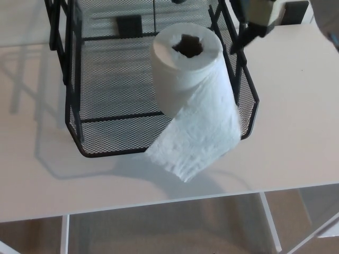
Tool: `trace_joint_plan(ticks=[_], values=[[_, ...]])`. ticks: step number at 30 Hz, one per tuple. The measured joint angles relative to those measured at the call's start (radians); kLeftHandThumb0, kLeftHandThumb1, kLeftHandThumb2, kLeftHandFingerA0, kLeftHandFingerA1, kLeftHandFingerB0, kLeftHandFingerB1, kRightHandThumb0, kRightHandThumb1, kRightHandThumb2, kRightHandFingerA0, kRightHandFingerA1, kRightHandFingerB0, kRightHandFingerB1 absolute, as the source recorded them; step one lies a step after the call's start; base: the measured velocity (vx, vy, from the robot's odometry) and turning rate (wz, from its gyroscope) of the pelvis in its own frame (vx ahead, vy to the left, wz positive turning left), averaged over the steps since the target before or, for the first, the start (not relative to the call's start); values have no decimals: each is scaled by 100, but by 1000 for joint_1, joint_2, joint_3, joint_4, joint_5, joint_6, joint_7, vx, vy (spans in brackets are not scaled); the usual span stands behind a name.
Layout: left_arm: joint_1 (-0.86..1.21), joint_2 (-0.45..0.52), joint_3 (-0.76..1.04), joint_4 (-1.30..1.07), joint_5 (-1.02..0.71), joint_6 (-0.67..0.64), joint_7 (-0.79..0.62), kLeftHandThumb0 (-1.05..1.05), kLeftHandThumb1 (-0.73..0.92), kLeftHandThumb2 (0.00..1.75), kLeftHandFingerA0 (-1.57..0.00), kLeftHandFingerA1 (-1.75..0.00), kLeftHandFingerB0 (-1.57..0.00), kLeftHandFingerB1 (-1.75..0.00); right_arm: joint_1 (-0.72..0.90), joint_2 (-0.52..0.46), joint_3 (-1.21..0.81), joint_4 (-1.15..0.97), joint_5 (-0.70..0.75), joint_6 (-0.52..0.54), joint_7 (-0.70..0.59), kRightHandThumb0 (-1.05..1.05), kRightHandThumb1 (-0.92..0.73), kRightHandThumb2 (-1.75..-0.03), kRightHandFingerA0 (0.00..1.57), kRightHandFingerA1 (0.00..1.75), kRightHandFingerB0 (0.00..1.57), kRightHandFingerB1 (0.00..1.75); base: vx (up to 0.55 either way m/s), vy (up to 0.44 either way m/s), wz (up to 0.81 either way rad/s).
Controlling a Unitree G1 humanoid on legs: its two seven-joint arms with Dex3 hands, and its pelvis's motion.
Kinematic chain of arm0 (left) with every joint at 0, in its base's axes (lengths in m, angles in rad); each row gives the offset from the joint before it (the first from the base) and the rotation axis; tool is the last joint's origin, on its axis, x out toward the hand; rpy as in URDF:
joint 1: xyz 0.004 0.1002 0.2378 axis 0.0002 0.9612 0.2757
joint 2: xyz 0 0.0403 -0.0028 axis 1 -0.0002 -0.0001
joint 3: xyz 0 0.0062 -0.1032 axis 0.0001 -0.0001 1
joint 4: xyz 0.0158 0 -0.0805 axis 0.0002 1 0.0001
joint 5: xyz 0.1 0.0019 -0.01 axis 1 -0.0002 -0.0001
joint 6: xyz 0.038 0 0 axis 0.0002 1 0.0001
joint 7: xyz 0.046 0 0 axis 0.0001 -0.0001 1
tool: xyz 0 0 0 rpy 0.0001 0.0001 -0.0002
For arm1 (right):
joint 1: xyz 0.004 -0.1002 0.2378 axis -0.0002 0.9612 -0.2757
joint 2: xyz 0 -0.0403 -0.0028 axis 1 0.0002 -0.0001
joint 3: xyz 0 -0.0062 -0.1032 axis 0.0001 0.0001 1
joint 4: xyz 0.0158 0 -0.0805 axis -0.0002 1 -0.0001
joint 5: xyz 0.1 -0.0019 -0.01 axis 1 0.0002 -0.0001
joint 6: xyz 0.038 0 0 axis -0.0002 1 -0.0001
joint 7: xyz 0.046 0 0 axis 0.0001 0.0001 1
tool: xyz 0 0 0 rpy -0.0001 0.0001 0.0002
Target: The robot walks towards a desk on which a file tray is kept in the middle and a toilet paper roll is kept on its right. The robot uses its right hand to hook on finger in the gap of the roll and grabs it, lifts it and places it on the tray.
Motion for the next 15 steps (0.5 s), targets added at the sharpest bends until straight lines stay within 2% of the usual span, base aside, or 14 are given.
trace_joint_plan(ticks=[2, 4, 5, 6, 7, 8, 9, 10, 11, 12, 13, 14, 15], values=[[1, 0, 0, 0, 0, 0, 0, -63, 92, 70, -30, -36, -30, -33, -10, -2, 4, 12, 3, 9, 28, -65, -35, -69, 76, 130, 3, 13, 0, 0, 0], [0, 0, 0, 1, 0, 0, 0, -63, 92, 70, -32, -36, -30, -33, -25, -4, 8, 28, 6, 16, 57, -62, -34, -69, 75, 133, 5, 12, 0, 0, 0], [0, 0, 0, 1, 0, 0, 0, -62, 76, 109, -31, -53, -19, -45, -35, -4, 9, 38, 8, 20, 73, -64, -33, -70, 81, 130, 6, 17, 0, 0, 0], [0, 0, 0, 1, 0, 0, 0, -62, 77, 109, -31, -53, -19, -45, -44, -5, 10, 47, 9, 24, 88, -64, -33, -73, 81, 123, 4, 17, 0, 0, 0], [0, 0, 0, 1, 0, 0, 0, -62, 77, 109, -31, -53, -19, -45, -53, -6, 10, 55, 11, 28, 100, -64, -33, -73, 81, 123, 4, 17, 0, 0, 0], [0, -1, 0, 1, 0, 0, 0, -64, 92, 70, -33, -37, -28, -33, -68, -8, 10, 66, 14, 36, 119, -68, -37, -73, 81, 132, 5, 18, 0, 0, 0], [1, -1, 0, 1, 0, 0, 0, -63, 92, 71, -32, -37, -27, -33, -79, -10, 10, 73, 17, 42, 131, -76, -34, -69, 83, 144, 5, 24, 0, 0, 0], [3, -1, -1, 1, 0, 0, 0, -63, 92, 72, -33, -38, -28, -33, -94, -14, 10, 84, 21, 50, 149, -69, -32, -71, 87, 128, 7, 26, 0, 0, 0], [4, -1, -1, 0, 1, 0, 0, -62, 92, 73, -31, -37, -28, -34, -107, -19, 9, 93, 26, 56, 164, -73, -37, -75, 93, 137, 6, 23, 0, 0, 0], [5, -1, -1, 1, 1, 0, 0, -62, 92, 72, -32, -37, -29, -34, -118, -25, 8, 99, 30, 62, 176, -75, -48, -56, 94, 137, 6, 28, 0, 0, 0], [6, -1, -2, 1, 1, 0, 0, -61, 92, 72, -31, -36, -28, -33, -123, -29, 8, 102, 33, 65, 183, -70, -38, -78, 96, 122, 8, 26, 0, 0, 0], [7, -1, -3, 1, 1, 0, 0, -61, 92, 72, -31, -36, -28, -33, -143, -47, 5, 109, 42, 74, 207, -70, -38, -78, 96, 122, 8, 26, 0, 0, 0], [8, -1, -3, 1, 1, 0, 0, -63, 92, 72, -31, -36, -29, -34, -153, -58, 2, 112, 47, 80, 219, -83, -46, -82, 91, 126, 6, 30, 0, 0, 0]])
